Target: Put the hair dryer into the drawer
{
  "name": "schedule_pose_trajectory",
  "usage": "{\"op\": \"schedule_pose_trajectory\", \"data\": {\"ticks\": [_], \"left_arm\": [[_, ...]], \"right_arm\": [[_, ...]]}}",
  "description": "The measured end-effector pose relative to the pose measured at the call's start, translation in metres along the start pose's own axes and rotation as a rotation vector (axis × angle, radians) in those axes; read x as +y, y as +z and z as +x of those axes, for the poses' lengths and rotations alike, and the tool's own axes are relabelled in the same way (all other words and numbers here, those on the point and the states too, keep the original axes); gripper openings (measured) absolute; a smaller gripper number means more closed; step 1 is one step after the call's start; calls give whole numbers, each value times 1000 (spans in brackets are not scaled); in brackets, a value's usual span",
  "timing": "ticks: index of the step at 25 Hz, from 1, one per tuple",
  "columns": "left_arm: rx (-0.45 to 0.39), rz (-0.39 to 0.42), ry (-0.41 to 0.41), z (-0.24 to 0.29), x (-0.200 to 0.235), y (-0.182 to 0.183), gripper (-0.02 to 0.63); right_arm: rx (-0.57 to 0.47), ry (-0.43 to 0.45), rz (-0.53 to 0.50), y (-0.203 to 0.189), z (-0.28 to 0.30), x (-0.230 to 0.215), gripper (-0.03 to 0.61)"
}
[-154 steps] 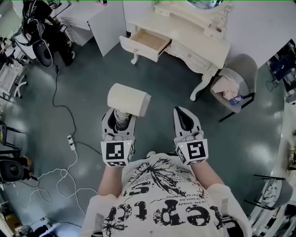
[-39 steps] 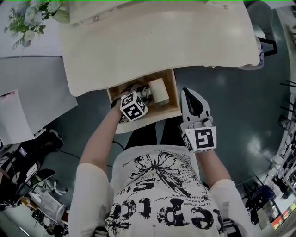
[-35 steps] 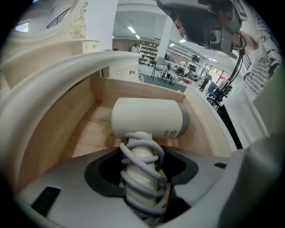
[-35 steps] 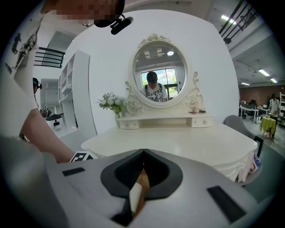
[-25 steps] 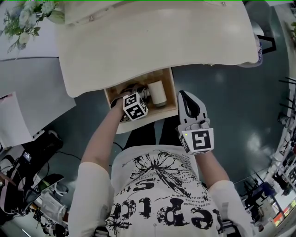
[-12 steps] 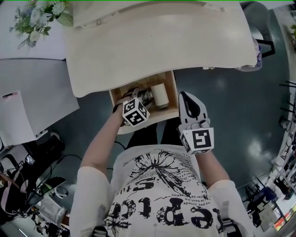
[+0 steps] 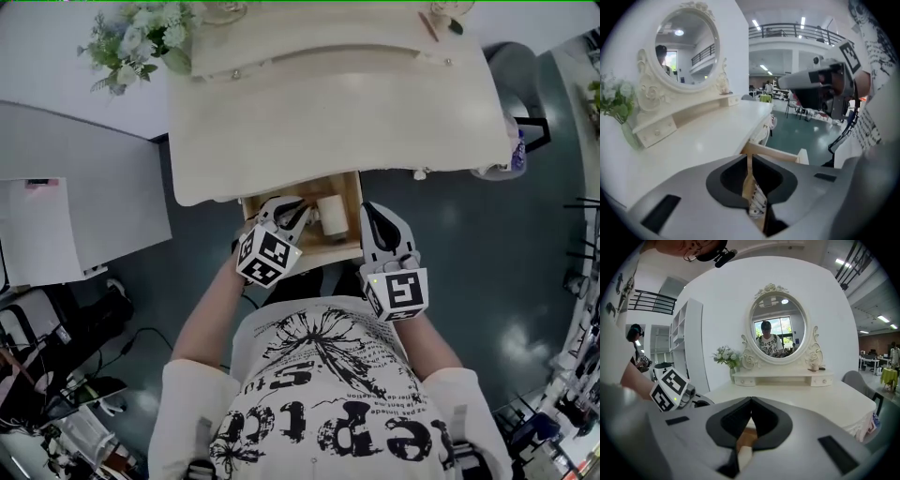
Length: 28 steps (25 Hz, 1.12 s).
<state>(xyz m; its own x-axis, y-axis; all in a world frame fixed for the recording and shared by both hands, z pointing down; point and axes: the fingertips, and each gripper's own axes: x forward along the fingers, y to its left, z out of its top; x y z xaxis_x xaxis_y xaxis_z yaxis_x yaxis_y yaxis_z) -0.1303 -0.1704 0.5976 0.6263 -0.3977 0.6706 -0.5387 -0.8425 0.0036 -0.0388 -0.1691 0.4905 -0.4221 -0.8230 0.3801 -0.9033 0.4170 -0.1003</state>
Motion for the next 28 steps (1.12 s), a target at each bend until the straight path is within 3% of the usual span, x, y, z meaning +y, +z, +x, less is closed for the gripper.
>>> {"op": "schedule_pose_trajectory", "data": {"ticks": [7,20,28], "left_arm": [[-220,-79,225,-82,37,60,21],[-552,-213,542,-228,81,113,21],[-580,-199,586,-256,88,107,21]], "right_arm": [[-58,68,-50,35,4,25,17],[-183,164,-121,110,9,69,17],[-223,208,-147,128,9,94,17]]}}
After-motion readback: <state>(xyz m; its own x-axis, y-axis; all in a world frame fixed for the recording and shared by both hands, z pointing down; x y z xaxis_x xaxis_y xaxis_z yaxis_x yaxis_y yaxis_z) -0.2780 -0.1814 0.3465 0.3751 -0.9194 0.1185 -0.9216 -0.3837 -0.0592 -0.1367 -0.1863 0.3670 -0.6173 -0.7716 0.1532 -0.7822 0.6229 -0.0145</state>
